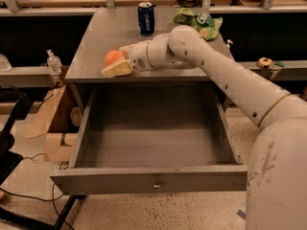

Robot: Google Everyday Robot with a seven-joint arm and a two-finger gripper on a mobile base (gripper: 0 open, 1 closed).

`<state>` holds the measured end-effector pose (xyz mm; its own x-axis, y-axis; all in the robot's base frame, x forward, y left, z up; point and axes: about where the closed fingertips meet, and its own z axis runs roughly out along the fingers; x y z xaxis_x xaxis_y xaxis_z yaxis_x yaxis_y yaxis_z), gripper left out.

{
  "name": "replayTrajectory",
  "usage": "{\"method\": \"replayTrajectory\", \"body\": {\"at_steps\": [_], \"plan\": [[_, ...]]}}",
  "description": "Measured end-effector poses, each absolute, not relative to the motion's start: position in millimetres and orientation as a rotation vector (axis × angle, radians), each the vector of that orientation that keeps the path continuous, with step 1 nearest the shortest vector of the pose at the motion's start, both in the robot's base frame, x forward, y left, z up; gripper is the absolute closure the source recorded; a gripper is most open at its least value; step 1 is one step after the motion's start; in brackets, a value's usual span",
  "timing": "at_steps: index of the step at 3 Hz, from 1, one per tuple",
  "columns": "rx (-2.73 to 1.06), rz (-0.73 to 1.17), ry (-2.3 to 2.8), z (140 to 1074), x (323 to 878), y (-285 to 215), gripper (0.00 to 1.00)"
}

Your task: Place orange into top drawer

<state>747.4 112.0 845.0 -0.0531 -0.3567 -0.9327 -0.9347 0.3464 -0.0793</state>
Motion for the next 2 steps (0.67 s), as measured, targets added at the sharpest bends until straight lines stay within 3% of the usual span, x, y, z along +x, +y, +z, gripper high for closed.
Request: {"method": "replayTrajectory", "body": {"at_steps": [2], "plan": [[-1.194,0.733,1.609,843.1,746.0,117.6,0.72]]}}
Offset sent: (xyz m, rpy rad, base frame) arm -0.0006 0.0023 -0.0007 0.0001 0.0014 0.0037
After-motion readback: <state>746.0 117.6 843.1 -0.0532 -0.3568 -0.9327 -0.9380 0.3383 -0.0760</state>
